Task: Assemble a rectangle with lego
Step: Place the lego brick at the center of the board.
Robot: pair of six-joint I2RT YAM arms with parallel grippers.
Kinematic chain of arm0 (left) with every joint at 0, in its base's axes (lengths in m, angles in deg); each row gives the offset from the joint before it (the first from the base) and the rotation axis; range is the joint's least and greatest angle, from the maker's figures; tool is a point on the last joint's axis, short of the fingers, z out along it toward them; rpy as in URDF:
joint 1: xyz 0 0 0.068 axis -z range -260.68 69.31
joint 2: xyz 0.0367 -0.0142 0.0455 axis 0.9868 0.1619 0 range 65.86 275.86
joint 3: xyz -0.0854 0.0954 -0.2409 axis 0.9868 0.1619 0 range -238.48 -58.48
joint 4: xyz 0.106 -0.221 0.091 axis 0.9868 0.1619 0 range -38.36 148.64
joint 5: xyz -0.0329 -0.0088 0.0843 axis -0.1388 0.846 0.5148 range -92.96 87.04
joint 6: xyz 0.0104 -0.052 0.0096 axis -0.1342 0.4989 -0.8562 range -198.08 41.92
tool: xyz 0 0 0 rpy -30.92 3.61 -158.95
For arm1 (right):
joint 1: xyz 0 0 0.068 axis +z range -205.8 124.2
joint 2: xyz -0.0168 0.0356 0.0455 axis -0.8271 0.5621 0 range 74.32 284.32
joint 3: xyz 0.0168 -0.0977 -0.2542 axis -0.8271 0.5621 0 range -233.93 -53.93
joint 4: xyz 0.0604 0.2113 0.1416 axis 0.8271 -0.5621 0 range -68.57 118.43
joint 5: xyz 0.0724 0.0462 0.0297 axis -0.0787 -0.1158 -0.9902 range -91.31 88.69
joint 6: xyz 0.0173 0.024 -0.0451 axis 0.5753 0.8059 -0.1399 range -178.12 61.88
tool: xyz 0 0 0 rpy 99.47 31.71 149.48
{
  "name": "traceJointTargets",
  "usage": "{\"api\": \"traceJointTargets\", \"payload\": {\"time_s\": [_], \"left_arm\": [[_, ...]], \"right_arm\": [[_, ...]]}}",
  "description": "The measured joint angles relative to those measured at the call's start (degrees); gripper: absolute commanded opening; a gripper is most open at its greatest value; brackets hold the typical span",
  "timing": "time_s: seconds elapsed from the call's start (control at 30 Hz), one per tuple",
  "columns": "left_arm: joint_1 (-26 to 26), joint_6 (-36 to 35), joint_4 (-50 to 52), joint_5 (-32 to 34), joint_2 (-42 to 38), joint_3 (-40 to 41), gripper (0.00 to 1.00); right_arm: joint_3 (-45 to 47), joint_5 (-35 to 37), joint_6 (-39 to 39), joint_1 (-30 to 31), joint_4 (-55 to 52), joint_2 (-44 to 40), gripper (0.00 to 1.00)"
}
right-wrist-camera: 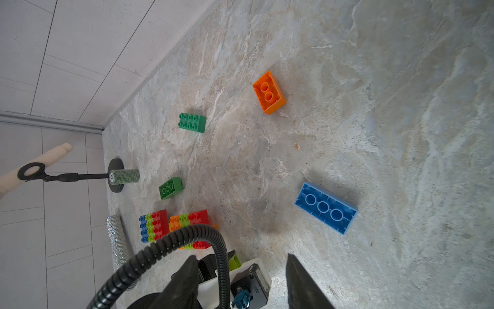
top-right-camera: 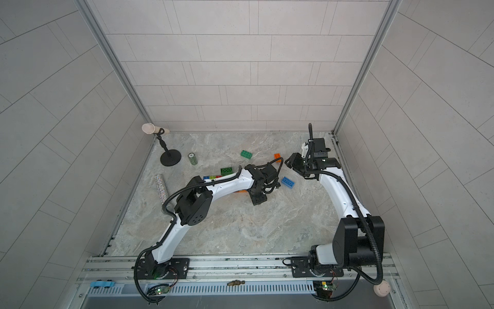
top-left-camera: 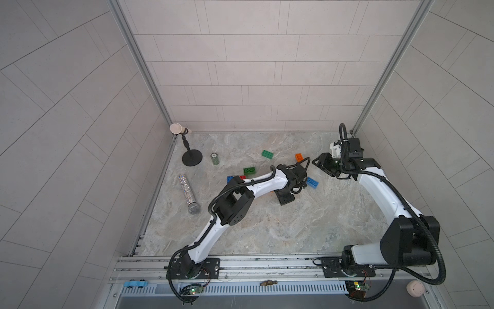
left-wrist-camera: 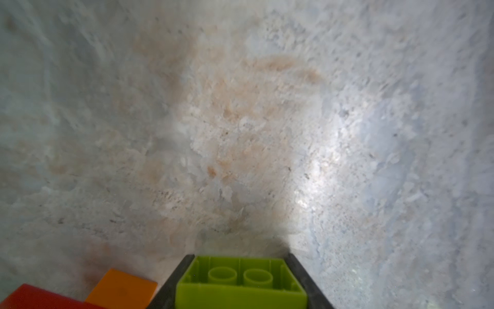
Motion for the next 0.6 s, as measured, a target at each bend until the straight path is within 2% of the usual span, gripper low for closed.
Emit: {"api": "traceJointTargets", "payload": {"time_s": [0.07,0.17,0.6], "left_arm": [[0.0,0.0,1.2,-0.2,0.9,-1.3,0.52],[0.0,0.1,2.6,-0.5,1.8,-3.0,0.65],[0.0,0.4,3.4,-2.2,1.6,-6.5,0.73]], "right_arm": [[0.4,0.0,0.1,0.0,0.2,0.0,0.54],[1.0,0.0,0.2,0.0,0.4,0.0,0.54],[1.7,0.4,-1.3,0.5,-0.1,0.0,0.55]]}}
